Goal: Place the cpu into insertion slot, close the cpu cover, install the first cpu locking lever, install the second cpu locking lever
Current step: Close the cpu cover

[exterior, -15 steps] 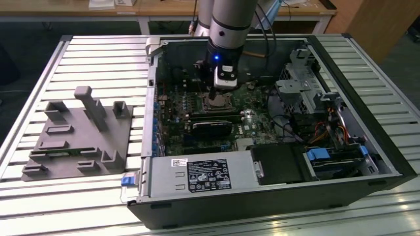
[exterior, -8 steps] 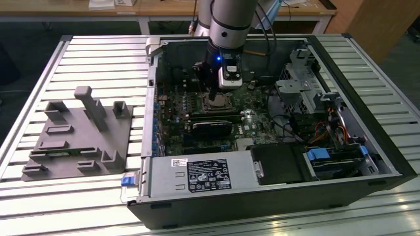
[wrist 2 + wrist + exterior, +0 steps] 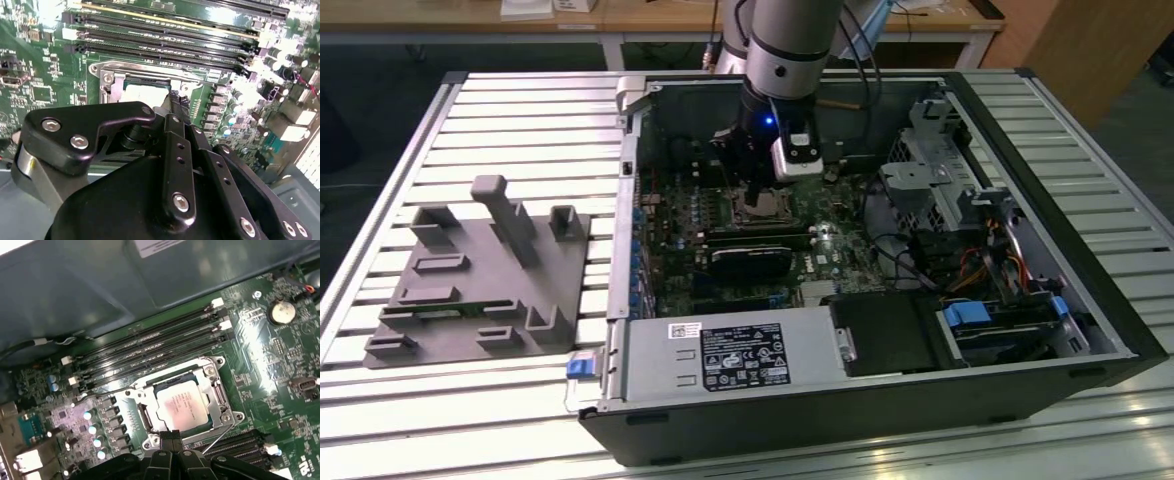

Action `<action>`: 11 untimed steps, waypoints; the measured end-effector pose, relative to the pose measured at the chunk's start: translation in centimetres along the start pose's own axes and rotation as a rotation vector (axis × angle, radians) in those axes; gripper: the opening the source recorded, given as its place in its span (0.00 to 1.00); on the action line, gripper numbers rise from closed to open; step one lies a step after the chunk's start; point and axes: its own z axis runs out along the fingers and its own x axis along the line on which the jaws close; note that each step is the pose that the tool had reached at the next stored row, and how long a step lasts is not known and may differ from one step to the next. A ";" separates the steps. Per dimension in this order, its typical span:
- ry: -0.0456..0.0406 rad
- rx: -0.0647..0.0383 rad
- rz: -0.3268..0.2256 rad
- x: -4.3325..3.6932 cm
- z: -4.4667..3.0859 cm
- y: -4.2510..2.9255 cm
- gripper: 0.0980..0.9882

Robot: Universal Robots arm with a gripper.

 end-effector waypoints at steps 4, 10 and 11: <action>-0.0193 -0.013 -0.023 -0.01 0.03 0.00 0.01; -0.0476 -0.037 -0.049 -0.01 0.09 0.00 0.01; -0.0522 -0.041 -0.053 -0.02 0.10 0.00 0.01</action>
